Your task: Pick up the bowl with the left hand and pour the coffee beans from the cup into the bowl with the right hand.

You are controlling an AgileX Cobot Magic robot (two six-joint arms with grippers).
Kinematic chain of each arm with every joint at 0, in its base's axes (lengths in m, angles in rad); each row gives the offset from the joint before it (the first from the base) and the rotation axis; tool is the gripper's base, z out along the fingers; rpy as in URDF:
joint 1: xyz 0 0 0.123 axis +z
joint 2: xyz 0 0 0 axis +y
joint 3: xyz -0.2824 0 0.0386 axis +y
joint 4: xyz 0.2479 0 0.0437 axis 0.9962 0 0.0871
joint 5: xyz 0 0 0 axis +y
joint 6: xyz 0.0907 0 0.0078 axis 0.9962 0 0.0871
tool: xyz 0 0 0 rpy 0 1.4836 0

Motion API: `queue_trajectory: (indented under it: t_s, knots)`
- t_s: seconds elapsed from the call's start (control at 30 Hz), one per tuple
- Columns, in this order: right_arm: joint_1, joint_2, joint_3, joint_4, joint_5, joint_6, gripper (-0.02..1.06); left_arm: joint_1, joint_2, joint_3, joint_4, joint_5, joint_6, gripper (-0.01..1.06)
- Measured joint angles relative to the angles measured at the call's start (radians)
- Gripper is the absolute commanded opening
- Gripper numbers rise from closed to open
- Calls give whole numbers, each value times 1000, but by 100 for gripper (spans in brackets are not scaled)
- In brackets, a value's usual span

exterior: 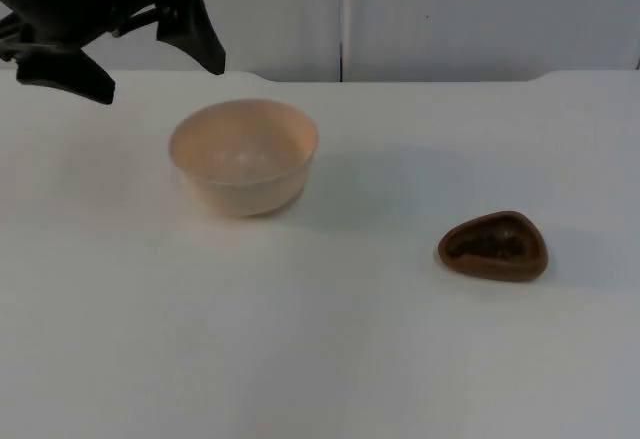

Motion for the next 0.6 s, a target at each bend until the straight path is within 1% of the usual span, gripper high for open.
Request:
queue_trajectory:
  t_s: [0.13,0.27,0.3,0.4,0.6]
  knots:
    - [0,0,0,0,0,0,105,2,66,-48,0,11,-32,101]
    - [0,0,0,0,0,0,105,28,139,-91,-22,29,-43,101]
    - [0,0,0,0,0,0,105,28,139,-91,-22,29,-43,101]
    - [0,0,0,0,0,0,105,68,181,-100,-52,31,-46,101]
    - [0,0,0,-2,0,0,105,102,211,-102,-66,31,-46,101]
